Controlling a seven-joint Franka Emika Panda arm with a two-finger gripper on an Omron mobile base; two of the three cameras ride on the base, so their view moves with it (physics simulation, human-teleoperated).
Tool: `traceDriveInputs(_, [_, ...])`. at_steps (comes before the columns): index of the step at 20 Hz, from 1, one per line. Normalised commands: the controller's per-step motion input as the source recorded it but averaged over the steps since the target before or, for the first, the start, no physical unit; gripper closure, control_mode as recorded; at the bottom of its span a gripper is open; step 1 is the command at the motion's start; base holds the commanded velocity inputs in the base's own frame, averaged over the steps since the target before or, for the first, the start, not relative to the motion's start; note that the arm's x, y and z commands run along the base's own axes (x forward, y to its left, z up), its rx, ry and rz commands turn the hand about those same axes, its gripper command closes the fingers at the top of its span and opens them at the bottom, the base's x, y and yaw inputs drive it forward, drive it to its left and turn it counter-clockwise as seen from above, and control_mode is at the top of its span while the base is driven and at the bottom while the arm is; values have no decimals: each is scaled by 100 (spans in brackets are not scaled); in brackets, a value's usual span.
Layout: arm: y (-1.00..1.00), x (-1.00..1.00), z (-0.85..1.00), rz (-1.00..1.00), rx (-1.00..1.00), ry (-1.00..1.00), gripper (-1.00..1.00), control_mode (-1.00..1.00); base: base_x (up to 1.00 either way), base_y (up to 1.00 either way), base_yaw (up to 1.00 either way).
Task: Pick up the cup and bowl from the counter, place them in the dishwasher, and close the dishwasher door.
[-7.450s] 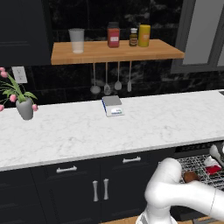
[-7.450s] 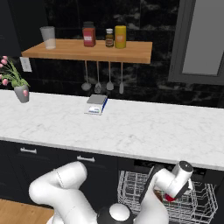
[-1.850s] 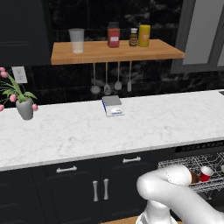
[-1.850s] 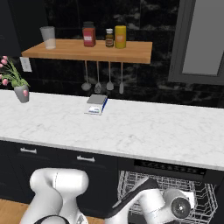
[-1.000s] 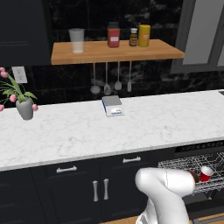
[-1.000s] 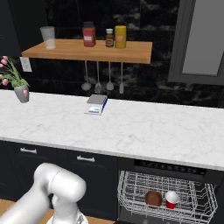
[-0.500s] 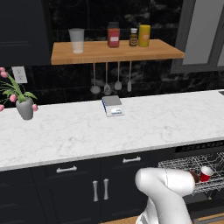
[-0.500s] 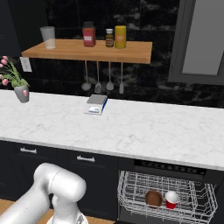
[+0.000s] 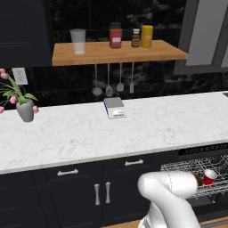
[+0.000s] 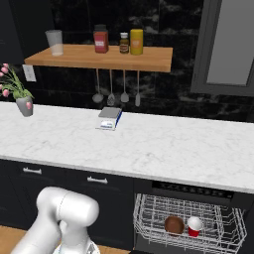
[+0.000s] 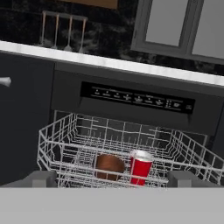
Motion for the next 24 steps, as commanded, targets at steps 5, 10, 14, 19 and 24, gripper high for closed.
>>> traceDriveInputs(5, [-16, 4, -70, 3, 0, 8, -100, -100, 0, 0, 0])
traceDriveInputs(10, [-12, 34, -90, 7, 0, 3, -100, -100, 0, 0, 0])
traceDriveInputs(14, [-36, 34, -93, 4, 0, -6, -100, -100, 0, 0, 0])
traceDriveInputs(19, [-61, 4, -64, 0, 1, -13, -100, -100, 0, 0, 0])
traceDriveInputs(24, [-69, -2, -47, 0, 3, -11, -100, -100, 0, 0, 0])
